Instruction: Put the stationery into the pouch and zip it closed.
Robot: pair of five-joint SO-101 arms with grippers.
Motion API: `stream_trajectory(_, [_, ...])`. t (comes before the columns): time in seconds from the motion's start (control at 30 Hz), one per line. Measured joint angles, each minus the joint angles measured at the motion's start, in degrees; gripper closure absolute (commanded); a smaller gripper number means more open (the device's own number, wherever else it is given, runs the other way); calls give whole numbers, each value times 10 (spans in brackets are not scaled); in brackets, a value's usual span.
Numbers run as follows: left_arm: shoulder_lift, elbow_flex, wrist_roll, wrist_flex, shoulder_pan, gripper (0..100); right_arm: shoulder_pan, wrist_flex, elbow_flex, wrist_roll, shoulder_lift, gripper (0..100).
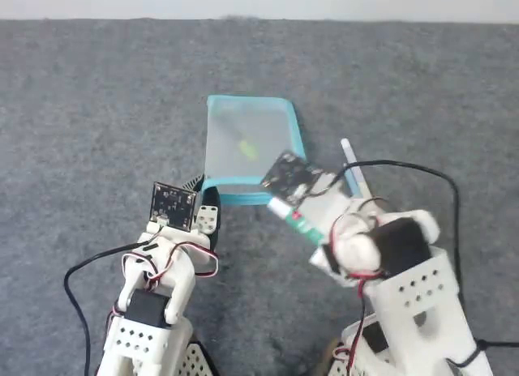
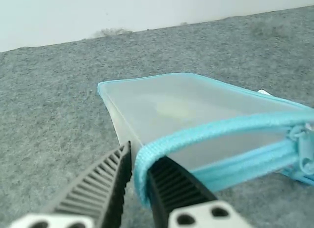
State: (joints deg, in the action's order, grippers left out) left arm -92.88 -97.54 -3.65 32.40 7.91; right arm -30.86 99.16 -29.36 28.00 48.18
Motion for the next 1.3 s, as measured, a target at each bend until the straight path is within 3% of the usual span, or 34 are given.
stream_trajectory(0.3, [0, 0, 0, 0, 0, 988, -32, -25, 82, -80, -193, 992])
stream_trajectory(0.67, [0, 0, 0, 0, -1, 988, -33, 4, 262, -103, -417, 991])
stream_trajectory(1.13, [0, 0, 26, 0, -1, 988, -33, 12, 456, -169, -578, 987])
stream_trajectory(1.3, [0, 0, 25, 0, -2, 988, -33, 12, 493, -171, -605, 827])
